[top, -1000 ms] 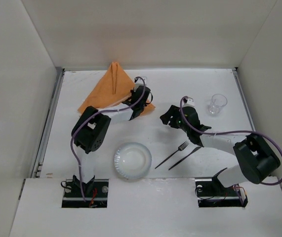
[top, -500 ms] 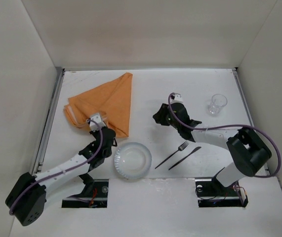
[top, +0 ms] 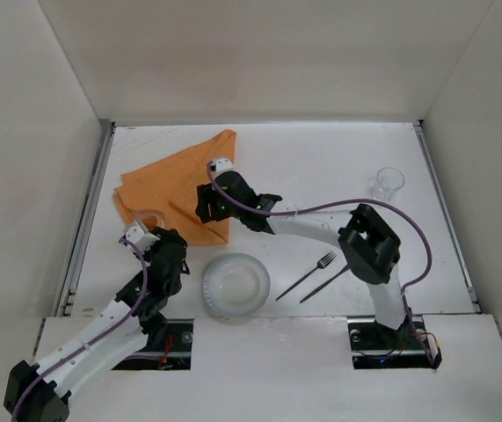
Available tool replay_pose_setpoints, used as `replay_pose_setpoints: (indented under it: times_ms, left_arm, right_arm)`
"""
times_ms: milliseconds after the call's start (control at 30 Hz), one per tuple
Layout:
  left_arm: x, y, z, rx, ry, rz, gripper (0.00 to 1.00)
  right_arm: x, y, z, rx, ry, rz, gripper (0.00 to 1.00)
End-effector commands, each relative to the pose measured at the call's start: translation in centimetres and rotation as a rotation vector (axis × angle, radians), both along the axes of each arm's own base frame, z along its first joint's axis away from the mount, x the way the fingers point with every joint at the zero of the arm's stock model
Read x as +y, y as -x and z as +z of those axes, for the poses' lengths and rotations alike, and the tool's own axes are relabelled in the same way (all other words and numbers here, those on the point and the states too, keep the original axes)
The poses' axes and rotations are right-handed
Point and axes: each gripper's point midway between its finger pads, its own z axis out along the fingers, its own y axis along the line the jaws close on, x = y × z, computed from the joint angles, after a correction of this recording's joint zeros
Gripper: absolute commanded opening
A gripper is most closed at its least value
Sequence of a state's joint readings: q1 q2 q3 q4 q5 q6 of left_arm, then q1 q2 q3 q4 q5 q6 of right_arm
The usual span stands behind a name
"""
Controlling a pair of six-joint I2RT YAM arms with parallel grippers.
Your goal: Set the dinner table for one person
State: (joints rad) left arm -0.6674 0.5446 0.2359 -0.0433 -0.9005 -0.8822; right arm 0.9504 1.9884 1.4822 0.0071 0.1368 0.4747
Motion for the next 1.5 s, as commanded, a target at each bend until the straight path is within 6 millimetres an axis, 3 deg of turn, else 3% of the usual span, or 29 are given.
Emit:
replay_pose_setpoints:
  times_ms: [0, 200, 333, 467, 567, 667, 767, 900, 1000, 1100, 1167, 1233, 1367, 1467]
  left_arm:
    - [1.9, 0.4, 0.6, -0.017, 0.039, 0.102, 0.4]
    - [4.4, 0.3, 3.9, -0.081, 0.083, 0.199, 0.42]
    - [4.8, 0.1, 4.7, -0.096, 0.111, 0.207, 0.42]
    - [4.8, 0.0, 3.6, -0.059, 0.126, 0.205, 0.42]
    - [5.1, -0.1, 1.9, -0.006, 0.126, 0.215, 0.45]
    - [5.1, -0.5, -0.7, 0.101, 0.139, 0.21, 0.48]
    - [5.1, -0.7, -3.4, 0.172, 0.209, 0.204, 0.48]
    - [5.4, 0.0, -5.6, 0.219, 0.302, 0.205, 0.47]
    - [5.8, 0.8, -7.1, 0.272, 0.324, 0.212, 0.48]
    - [5.8, 1.7, -9.2, 0.341, 0.358, 0.214, 0.49]
    - [5.4, 2.0, -10.2, 0.388, 0.376, 0.202, 0.48]
    - [5.2, 1.8, -10.5, 0.396, 0.377, 0.191, 0.37]
    - [5.6, 0.1, -10.5, 0.346, 0.366, 0.214, 0.13]
    - [5.3, -2.0, -10.2, 0.33, 0.346, 0.217, 0.08]
  right_arm:
    - [1.5, -0.6, -1.3, 0.002, 0.114, 0.038, 0.65]
    - [2.7, -1.9, -4.1, 0.038, 0.232, 0.002, 0.65]
    - [2.7, -2.4, -5.1, 0.047, 0.299, -0.025, 0.65]
    - [3.6, -1.8, -5.9, 0.054, 0.354, 0.011, 0.66]
    - [4.2, -0.9, -6.3, 0.043, 0.385, 0.046, 0.72]
    - [4.7, -1.0, -6.9, 0.048, 0.4, 0.052, 0.71]
    - [4.8, -1.5, -7.3, 0.059, 0.425, 0.036, 0.61]
    - [4.8, -2.2, -7.4, 0.046, 0.438, -0.007, 0.31]
    - [4.8, -2.9, -6.2, 0.028, 0.399, -0.071, 0.16]
    - [4.7, -3.7, -3.9, 0.007, 0.33, -0.112, 0.1]
    - [3.8, -4.5, -1.9, -0.008, 0.26, -0.161, 0.07]
    - [2.5, -5.2, -0.1, -0.013, 0.181, -0.212, 0.06]
    - [-3.7, -6.7, 2.8, 0.006, -0.028, -0.368, 0.06]
    - [-9.7, -6.9, 3.1, 0.041, -0.193, -0.506, 0.06]
